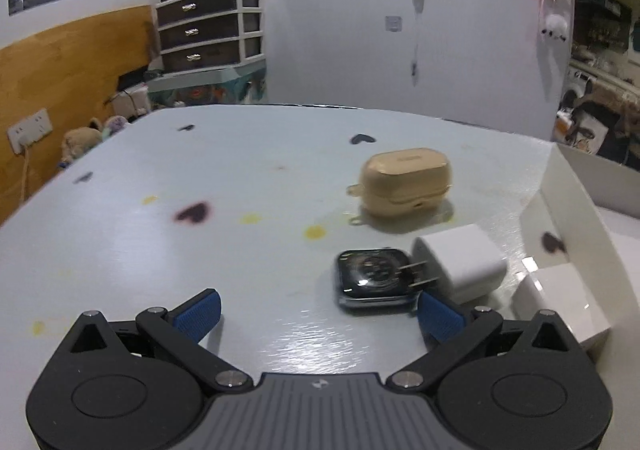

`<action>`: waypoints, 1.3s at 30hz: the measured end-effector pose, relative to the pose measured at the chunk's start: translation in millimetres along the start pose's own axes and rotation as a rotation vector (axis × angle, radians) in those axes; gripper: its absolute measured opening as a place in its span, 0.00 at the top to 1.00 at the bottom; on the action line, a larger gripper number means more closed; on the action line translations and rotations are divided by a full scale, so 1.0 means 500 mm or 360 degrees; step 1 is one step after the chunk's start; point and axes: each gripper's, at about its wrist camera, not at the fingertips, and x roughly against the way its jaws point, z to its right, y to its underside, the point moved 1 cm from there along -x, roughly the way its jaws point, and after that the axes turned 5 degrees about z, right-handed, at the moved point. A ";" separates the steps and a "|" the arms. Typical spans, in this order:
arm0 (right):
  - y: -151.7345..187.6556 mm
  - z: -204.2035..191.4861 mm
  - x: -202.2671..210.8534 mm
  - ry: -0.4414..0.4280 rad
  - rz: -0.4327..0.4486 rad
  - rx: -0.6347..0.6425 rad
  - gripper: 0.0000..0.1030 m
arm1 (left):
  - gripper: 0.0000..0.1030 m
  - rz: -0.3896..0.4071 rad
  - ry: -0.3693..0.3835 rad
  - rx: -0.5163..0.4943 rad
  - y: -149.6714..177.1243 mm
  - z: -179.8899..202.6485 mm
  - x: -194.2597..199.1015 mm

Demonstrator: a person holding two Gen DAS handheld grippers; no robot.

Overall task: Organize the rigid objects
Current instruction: 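Move the left gripper back to the silver smartwatch, then close the left gripper on the smartwatch, then carry the smartwatch into the white tray and open the left gripper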

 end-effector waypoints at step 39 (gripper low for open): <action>0.000 -0.003 0.000 0.0015 0.0000 0.0018 0.90 | 0.54 0.0288 0.0021 0.0184 -0.021 0.003 0.042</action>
